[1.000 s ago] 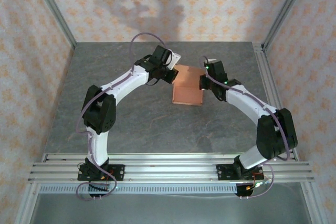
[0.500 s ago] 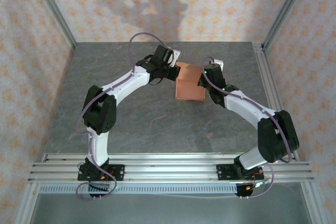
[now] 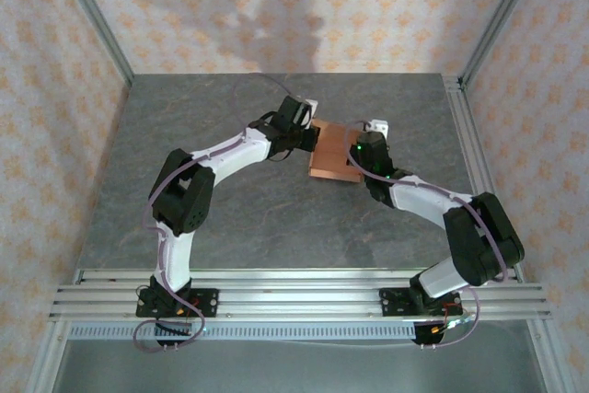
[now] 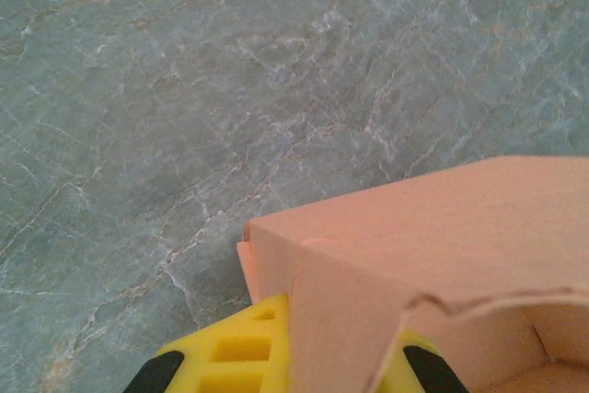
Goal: Fold the paper box
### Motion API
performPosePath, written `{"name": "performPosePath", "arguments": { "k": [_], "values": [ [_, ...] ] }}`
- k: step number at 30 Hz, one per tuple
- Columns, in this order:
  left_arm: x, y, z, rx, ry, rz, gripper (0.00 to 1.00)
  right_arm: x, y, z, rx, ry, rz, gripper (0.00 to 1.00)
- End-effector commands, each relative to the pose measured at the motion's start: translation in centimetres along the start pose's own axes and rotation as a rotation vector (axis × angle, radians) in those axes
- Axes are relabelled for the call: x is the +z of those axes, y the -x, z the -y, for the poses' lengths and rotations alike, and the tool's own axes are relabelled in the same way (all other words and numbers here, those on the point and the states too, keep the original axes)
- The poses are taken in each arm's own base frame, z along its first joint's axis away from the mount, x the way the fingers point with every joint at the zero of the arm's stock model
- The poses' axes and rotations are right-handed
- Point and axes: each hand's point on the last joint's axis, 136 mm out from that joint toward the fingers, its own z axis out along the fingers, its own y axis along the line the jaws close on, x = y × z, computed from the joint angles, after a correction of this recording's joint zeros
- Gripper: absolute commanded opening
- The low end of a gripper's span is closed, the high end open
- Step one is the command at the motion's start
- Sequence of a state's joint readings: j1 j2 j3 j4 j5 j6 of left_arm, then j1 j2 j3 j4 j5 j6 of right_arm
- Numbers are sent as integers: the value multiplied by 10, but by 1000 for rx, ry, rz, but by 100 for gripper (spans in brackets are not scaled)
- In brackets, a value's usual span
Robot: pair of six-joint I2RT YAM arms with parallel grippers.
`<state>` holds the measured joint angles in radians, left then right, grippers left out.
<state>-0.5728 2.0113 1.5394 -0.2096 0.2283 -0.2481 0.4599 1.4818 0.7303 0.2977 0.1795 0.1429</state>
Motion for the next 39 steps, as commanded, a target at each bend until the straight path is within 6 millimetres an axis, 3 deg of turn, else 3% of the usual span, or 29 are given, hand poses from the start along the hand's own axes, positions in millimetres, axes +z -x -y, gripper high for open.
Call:
{"name": "performPosePath", "arguments": {
  "k": [1, 17, 29, 31, 34, 39],
  "values": [
    [-2, -13, 16, -32, -15, -7, 0, -10, 33, -29, 14, 122, 162, 1],
    [-4, -38, 29, -60, 5, 20, 0, -17, 4, -27, 0, 193, 199, 3],
    [-3, -62, 25, -45, 45, 32, 0, -28, -9, -26, -12, 239, 211, 7],
    [-10, -58, 28, -32, 45, 49, 0, -35, -4, -28, -12, 259, 224, 12],
    [-15, -57, 25, 4, 83, 72, 0, -45, 7, -29, -6, 271, 244, 26],
    [-15, -63, 23, 69, 147, 115, 0, -64, 20, -30, -22, 296, 253, 73]
  ]
}}
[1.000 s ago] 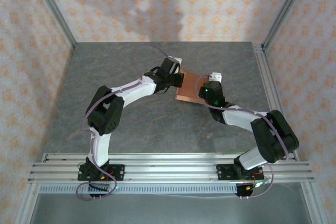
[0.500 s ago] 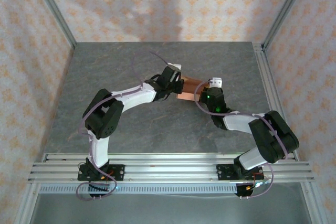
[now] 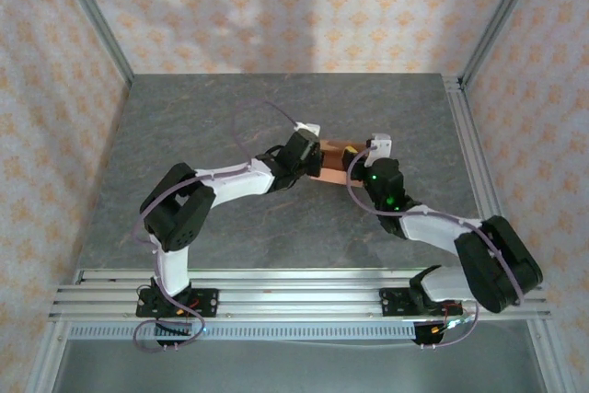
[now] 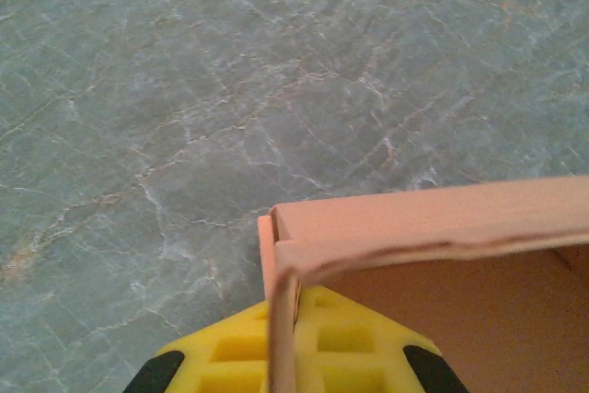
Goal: Fold the paper box
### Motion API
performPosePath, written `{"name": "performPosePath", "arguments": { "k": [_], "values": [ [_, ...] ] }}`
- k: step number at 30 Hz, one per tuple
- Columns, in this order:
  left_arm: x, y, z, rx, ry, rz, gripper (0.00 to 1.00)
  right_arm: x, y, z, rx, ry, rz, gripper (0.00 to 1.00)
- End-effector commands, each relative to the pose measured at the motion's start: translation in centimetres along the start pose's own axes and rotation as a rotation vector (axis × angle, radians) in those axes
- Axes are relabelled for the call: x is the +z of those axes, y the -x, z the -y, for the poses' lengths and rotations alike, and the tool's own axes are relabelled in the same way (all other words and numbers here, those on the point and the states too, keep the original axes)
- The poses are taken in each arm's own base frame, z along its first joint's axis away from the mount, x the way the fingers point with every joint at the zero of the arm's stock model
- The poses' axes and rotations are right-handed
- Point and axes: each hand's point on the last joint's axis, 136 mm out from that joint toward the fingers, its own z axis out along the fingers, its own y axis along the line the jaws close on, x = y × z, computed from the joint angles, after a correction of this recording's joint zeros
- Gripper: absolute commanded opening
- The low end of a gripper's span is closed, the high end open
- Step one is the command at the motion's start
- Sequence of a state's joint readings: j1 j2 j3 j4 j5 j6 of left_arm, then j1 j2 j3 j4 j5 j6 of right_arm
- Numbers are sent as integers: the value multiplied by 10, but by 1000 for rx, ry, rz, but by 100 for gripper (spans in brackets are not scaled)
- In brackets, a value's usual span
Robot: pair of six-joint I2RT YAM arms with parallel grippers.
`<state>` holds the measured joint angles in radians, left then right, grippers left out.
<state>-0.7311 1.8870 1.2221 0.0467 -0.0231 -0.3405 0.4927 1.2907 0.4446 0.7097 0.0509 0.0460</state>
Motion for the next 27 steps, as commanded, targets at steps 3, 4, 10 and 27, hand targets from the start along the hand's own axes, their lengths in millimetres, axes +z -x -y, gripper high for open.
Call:
{"name": "performPosePath", "arguments": {
  "k": [3, 4, 10, 27],
  "values": [
    [-4, -12, 0, 89, 56, 12, 0, -14, 11, -10, -12, 53, -7, 87],
    [-4, -12, 1, 93, 59, 18, 0, -20, 19, -10, -1, 52, 13, 89],
    [-9, -14, 5, 118, 64, 61, 0, -42, 49, -6, 101, 42, 76, 91],
    [-29, -20, 14, 132, 23, 132, 5, -34, 9, 64, 493, -333, -353, 83]
  ]
}}
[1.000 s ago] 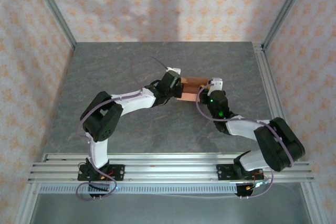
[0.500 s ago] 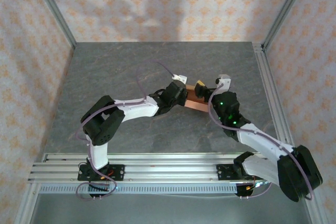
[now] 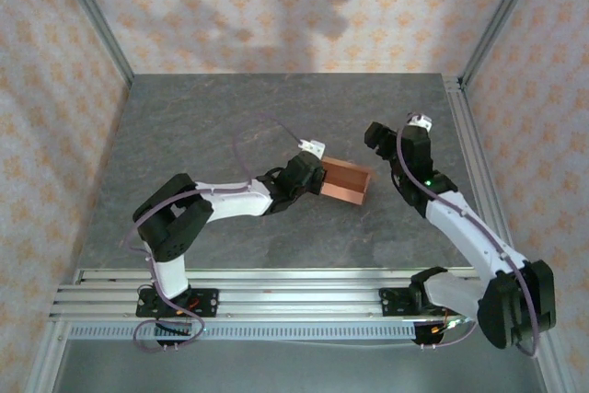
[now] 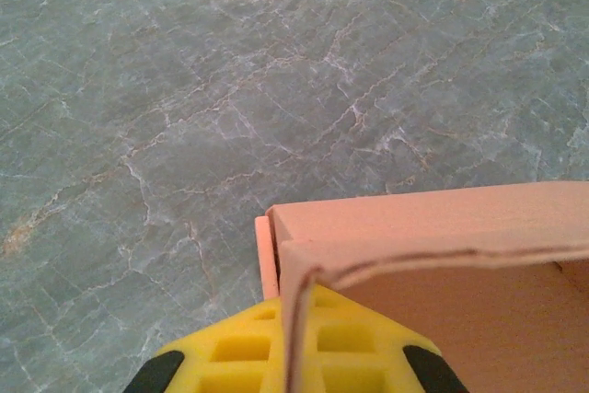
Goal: Fold the paper box
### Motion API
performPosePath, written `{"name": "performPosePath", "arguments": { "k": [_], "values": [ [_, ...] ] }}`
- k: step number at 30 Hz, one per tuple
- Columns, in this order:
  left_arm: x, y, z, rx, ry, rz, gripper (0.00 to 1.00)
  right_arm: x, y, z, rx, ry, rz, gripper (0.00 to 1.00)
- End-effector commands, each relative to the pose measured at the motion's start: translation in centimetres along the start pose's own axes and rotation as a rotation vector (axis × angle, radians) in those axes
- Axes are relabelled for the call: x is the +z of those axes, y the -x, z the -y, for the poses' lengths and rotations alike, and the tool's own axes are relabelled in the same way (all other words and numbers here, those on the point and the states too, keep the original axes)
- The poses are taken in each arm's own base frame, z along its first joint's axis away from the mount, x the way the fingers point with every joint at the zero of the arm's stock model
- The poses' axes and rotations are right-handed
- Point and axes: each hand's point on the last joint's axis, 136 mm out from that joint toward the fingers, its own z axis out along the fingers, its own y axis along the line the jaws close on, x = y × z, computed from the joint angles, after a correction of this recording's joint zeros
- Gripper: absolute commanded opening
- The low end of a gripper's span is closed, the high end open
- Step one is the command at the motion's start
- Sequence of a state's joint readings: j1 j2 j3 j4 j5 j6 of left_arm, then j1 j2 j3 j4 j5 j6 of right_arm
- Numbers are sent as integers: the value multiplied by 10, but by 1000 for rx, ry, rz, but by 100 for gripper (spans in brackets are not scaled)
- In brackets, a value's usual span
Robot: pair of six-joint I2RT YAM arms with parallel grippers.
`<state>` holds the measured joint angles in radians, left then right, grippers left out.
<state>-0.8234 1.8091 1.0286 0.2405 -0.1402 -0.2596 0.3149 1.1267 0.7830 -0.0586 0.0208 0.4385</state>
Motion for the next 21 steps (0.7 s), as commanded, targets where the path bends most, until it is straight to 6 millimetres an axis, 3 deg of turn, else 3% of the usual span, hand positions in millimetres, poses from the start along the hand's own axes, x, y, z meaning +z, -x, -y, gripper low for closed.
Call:
{"name": "performPosePath", "arguments": {
  "k": [1, 7, 11, 16, 18, 20, 21],
  "values": [
    [-8, 5, 0, 20, 15, 34, 6, 3, -43, 27, 123, -121, -186, 82],
    [-8, 1, 2, 46, 26, 34, 12, 17, -79, 20, 207, -58, -310, 81],
    [-13, 3, 2, 53, 28, 41, 22, 20, -93, 22, 240, -55, -352, 81],
    [-21, 0, 3, 48, 13, 49, 26, 22, -108, 29, 273, -62, -376, 81],
    [-27, -1, 6, 48, -8, 55, 39, 22, -111, 33, 276, -76, -375, 81],
    [-31, -7, 6, 57, -18, 46, 40, 23, -113, 36, 278, -83, -377, 81],
    [-33, -11, 6, 63, -27, 41, 48, 23, -114, 37, 281, -86, -378, 81]
  ]
}}
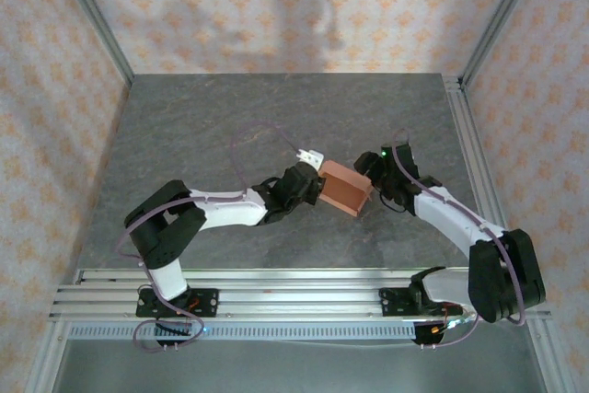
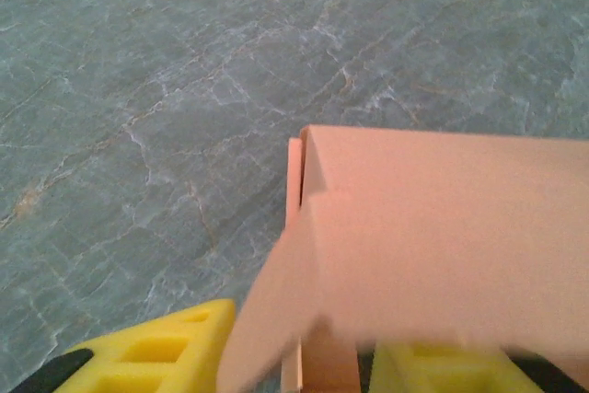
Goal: Fold the paper box
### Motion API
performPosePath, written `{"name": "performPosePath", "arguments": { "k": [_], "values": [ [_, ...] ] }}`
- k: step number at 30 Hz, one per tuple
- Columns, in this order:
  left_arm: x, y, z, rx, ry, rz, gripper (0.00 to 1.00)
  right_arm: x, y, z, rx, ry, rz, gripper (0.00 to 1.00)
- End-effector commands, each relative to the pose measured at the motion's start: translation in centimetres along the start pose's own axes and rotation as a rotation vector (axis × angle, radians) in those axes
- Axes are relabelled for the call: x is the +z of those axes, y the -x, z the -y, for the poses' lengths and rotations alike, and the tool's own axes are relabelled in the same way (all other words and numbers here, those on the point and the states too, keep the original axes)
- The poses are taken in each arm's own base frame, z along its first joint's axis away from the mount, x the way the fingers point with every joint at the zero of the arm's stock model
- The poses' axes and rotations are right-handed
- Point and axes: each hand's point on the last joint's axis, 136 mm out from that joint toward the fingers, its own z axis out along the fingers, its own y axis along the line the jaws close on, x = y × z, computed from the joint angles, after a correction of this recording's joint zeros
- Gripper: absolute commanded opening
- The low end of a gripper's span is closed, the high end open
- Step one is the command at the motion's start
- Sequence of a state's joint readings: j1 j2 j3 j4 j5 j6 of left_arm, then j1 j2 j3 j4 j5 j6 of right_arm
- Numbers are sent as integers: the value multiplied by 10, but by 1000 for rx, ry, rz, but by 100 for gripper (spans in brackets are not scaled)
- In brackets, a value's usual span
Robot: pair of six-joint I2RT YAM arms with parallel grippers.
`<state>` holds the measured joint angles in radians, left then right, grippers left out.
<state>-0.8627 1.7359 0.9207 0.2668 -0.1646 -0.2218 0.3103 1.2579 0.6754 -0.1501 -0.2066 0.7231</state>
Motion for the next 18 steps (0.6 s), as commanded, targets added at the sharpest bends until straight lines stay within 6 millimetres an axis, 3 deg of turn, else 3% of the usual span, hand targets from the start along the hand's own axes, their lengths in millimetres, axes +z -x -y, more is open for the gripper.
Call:
{"name": "performPosePath", "arguments": {
  "k": [1, 4, 7, 11, 18],
  "values": [
    [-14, 5, 3, 6, -21, 41, 49, 3, 1, 3, 31, -1, 9, 81],
    [-27, 0, 1, 15, -49, 52, 56, 4, -2, 10, 31, -24, 5, 81],
    [-53, 4, 5, 56, -114, 101, 59, 3, -5, 18, 28, -47, 2, 81],
    [-81, 18, -2, 91, -131, 145, 87, 5, -11, 25, 17, -66, -14, 81],
    [-85, 47, -35, -75, -138, 158, 94, 16, -25, 33, -25, -77, -69, 81]
  ]
}}
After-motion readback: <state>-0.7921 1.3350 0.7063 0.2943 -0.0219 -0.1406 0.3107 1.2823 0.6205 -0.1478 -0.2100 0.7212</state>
